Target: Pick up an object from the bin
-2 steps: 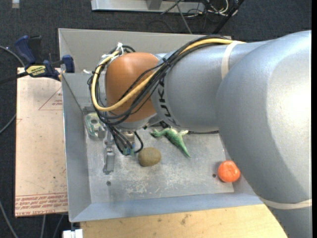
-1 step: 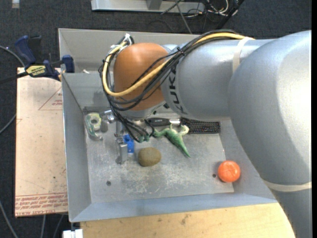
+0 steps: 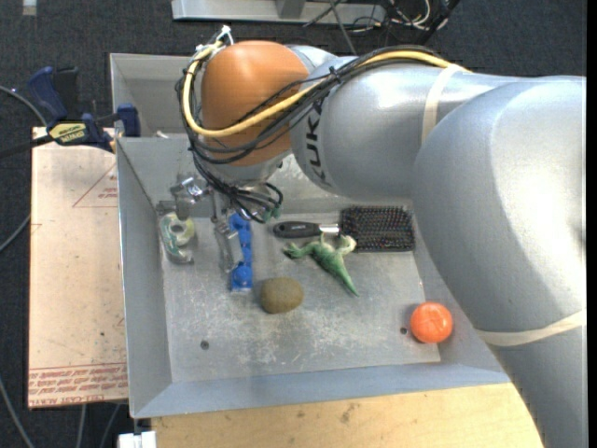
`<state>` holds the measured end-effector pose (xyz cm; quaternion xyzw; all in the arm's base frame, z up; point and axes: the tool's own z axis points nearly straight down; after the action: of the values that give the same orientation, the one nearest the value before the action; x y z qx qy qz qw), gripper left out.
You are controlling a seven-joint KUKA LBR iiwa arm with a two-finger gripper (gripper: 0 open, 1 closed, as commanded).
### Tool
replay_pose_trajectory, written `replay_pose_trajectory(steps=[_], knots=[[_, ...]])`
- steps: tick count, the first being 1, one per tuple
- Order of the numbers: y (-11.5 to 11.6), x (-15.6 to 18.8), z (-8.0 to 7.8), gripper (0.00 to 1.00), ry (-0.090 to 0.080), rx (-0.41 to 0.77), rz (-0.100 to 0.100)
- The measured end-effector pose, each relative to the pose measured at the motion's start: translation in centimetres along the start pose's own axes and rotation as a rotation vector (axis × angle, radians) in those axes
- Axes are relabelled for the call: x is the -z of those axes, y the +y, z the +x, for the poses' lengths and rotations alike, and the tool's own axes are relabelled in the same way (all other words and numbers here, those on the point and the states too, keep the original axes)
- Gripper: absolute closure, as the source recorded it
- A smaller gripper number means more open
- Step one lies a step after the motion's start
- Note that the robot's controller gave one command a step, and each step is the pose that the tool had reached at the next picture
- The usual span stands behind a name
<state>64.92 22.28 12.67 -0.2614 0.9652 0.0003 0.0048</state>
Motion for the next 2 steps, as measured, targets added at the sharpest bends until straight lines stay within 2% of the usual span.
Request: replay_pose_trajectory(steps=[1,2], knots=[[-2.9,-0.9,3.3,0.00,0.007,0.122,-0.003],[-2.2,-3.7,1.3,0.00,0.003,0.401,-0.002]])
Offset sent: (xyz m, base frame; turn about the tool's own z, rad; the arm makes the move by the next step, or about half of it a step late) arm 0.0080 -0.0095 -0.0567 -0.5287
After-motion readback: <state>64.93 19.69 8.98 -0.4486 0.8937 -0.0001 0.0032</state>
